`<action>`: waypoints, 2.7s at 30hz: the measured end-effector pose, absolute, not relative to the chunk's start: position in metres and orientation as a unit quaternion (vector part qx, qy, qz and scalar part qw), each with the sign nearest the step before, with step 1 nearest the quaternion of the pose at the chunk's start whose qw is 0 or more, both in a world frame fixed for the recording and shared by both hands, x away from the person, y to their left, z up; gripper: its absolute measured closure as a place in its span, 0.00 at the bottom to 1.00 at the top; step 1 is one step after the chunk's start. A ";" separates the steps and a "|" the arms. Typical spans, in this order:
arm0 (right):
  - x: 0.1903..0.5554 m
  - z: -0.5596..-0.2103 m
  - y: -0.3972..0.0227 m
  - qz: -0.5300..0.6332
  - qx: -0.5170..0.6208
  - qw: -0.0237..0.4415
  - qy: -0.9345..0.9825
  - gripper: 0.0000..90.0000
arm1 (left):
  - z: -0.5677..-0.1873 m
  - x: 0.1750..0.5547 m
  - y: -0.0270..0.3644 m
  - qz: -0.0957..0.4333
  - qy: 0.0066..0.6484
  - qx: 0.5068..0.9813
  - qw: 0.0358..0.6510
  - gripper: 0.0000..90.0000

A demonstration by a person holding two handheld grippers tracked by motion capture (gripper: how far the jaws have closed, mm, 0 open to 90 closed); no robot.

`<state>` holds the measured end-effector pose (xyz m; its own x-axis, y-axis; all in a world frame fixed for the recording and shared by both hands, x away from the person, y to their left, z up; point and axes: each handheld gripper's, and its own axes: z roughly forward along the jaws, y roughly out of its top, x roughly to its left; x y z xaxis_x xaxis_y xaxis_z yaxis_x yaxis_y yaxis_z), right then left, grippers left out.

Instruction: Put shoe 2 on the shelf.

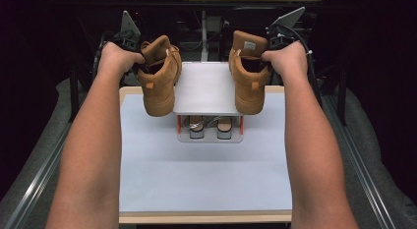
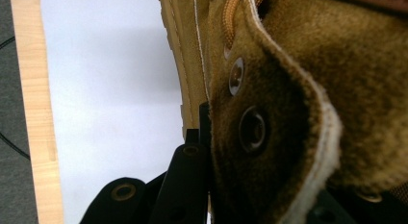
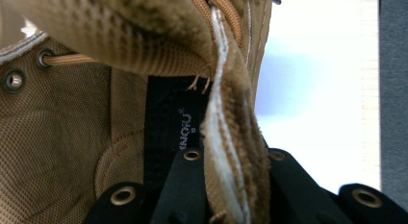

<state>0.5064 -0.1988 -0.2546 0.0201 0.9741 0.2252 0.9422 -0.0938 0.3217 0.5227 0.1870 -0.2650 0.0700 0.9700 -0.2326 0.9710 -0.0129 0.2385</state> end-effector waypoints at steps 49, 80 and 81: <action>0.541 -0.282 -0.161 0.209 0.719 0.011 0.663 0.95 | -0.290 0.556 0.107 -0.011 0.683 0.696 0.223 0.93; 0.541 -0.279 -0.155 0.229 0.696 0.030 0.679 0.76 | -0.290 0.552 0.108 -0.001 0.660 0.706 0.256 0.75; 0.540 -0.280 -0.155 0.232 0.695 0.034 0.679 0.76 | -0.290 0.552 0.107 0.002 0.661 0.706 0.256 0.74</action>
<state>0.5404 -0.1550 -0.2796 -0.0306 0.9605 0.2766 0.9290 -0.0748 0.3625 0.5519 0.1074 -0.2902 0.1274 0.9336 -0.3350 0.9317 0.0033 0.3633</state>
